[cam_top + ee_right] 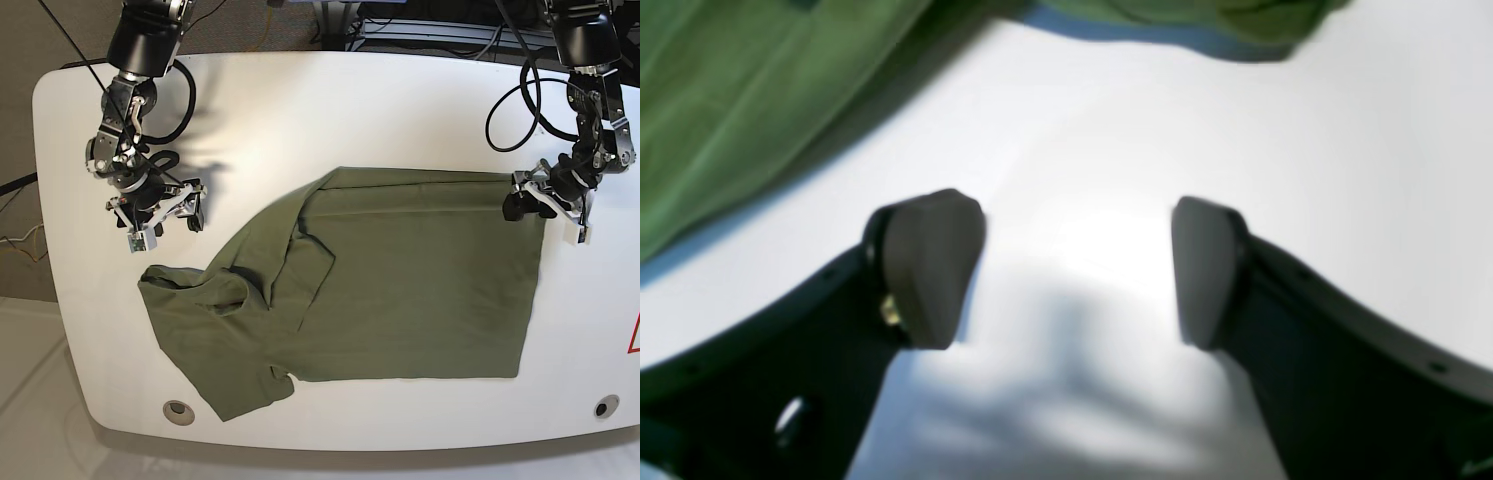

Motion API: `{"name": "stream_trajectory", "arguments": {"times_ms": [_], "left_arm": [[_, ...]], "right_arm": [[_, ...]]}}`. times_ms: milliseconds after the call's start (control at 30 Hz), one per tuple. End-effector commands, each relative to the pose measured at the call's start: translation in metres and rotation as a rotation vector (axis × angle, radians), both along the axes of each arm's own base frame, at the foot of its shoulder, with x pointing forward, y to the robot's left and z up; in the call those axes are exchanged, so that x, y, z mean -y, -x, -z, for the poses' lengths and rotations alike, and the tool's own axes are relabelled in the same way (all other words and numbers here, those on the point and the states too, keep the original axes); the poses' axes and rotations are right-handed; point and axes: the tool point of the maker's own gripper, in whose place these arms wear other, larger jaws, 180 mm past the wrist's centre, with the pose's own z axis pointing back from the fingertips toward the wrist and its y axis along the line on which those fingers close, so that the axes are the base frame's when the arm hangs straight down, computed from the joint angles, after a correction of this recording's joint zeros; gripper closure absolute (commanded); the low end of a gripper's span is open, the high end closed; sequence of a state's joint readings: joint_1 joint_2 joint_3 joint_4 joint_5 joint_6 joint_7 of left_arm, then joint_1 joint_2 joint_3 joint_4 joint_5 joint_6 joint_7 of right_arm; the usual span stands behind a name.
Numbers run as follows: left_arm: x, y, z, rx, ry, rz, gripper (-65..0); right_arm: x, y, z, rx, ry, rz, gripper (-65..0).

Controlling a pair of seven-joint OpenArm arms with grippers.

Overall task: Fold the T-shirt properly
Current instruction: 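Open the right gripper and lift it off the shirt, then lower the right gripper onto the folded sleeve fabric and grasp it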

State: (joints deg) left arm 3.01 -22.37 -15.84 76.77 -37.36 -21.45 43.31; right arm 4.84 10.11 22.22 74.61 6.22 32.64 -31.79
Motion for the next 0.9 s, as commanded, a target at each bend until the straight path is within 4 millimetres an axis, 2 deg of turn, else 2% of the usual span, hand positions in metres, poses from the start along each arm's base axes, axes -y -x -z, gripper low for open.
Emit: {"name": "stream_trajectory", "arguments": {"times_ms": [0,100,167,367,633,867], "left_arm": [[-0.006,-0.01,-0.016,0.049,-0.012,0.0,-45.0],[-0.006,-0.01,-0.015,0.047,-0.011,0.0,-45.0],[-0.005,-0.012,-0.017,0.057,-0.011,0.002,-44.9],[-0.004,-0.012,-0.017,0.058,-0.009,0.002,-44.8],[-0.004,-0.015,-0.019,0.06,-0.02,0.008,-45.2],[-0.003,-0.017,-0.021,0.067,-0.02,0.011,-45.0]], "right_arm": [[0.009,-0.015,-0.016,0.039,0.008,0.007,-46.2],[0.015,-0.019,-0.016,0.036,0.004,0.018,-46.3],[0.026,-0.027,-0.017,0.052,0.005,0.039,-46.1],[0.03,-0.033,-0.021,0.067,0.001,0.047,-46.1],[0.021,-0.031,-0.021,0.077,0.023,0.018,-46.1],[-0.001,-0.034,-0.021,0.075,0.03,-0.033,-46.3]]}}
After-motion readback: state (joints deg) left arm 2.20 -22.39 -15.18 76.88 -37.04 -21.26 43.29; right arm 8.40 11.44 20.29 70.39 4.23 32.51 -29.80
